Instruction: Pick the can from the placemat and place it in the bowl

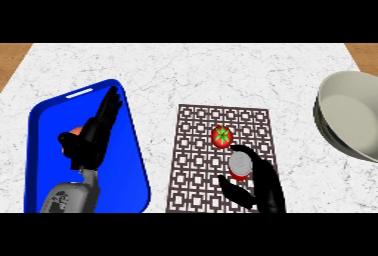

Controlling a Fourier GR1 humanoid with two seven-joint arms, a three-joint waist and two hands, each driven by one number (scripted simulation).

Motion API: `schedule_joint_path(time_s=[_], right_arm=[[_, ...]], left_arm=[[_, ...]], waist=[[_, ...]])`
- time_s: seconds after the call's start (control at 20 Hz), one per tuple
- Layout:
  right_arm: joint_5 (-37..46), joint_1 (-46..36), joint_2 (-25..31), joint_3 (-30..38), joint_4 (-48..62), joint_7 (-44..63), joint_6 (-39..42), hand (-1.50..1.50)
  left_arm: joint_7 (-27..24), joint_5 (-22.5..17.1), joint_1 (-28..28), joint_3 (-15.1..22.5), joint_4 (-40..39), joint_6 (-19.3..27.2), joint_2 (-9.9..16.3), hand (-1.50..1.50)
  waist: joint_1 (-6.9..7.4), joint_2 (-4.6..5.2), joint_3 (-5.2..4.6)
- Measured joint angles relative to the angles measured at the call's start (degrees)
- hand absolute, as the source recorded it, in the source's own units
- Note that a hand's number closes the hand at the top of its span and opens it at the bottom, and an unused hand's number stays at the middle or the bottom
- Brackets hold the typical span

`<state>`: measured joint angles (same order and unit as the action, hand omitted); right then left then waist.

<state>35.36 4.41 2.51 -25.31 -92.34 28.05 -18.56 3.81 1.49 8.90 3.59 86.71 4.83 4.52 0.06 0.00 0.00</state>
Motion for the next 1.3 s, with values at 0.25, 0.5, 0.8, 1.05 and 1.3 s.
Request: schedule_joint_path(time_s=[0.25, 0.5, 0.8, 1.05, 1.3], right_arm=[[2.3, -0.9, 0.3, -2.1, 2.5, -3.2, 1.0, 1.50], [0.9, -5.4, -1.4, 0.9, 3.6, -1.5, -0.1, 1.50], [-0.9, -16.4, -2.2, 6.7, 6.6, 4.7, -4.5, 1.50], [0.2, -20.7, -2.4, 6.7, 6.6, 1.3, -10.6, 1.50], [9.6, -23.4, -1.4, 5.3, -0.7, 5.1, -11.5, 1.50]], left_arm=[[0.8, 1.4, -1.0, 0.9, 1.9, 0.9, -0.8, 0.00], [0.5, 0.9, -0.6, -0.2, 1.0, -0.3, -0.6, 0.00], [1.4, 0.8, -0.7, -0.5, 2.1, -0.7, -0.4, 0.00], [0.4, 0.8, -0.9, -0.5, 1.5, -1.0, -0.8, 0.00], [1.2, 1.2, -1.0, -0.6, 1.8, -0.7, -0.6, 0.00]], waist=[[-0.02, -0.08, -0.04], [0.02, -0.01, 0.00], [0.22, 0.02, 0.00], [0.24, 0.02, 0.01], [-0.28, -0.24, -0.05]])
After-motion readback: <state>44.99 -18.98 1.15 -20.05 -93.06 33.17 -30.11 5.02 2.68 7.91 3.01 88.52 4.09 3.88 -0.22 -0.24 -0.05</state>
